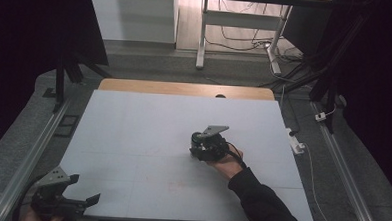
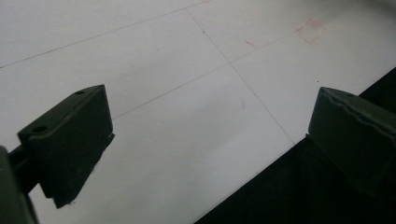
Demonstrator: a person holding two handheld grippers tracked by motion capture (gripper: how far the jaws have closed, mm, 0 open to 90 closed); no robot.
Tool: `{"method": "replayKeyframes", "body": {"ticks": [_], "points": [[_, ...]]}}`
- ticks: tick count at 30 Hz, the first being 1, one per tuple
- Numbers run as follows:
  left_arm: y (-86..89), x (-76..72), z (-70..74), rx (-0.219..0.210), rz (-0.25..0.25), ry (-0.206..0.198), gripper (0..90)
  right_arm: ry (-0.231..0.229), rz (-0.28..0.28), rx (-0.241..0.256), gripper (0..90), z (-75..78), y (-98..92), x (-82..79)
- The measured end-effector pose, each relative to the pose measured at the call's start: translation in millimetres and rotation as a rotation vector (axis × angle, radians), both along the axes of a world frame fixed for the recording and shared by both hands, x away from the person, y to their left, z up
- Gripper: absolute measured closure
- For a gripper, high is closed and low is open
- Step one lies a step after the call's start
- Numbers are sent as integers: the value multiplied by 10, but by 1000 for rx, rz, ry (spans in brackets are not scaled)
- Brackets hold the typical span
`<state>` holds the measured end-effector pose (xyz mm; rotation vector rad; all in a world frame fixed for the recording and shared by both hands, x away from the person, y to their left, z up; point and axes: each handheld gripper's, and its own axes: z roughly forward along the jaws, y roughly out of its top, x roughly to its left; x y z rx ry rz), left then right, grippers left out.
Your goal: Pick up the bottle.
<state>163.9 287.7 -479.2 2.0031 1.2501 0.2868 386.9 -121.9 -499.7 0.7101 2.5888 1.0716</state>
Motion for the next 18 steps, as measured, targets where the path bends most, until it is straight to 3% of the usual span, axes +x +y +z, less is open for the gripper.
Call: {"method": "replayKeyframes", "body": {"ticks": [6, 18], "points": [[-1, 0, 1, 1, 1, 0, 8, 1, 14, -11, 530, 14, -8, 0], [-1, 1, 1, 2, 1, 1, 8, 23, 29, 31, 531, 138, -61, 0]]}}
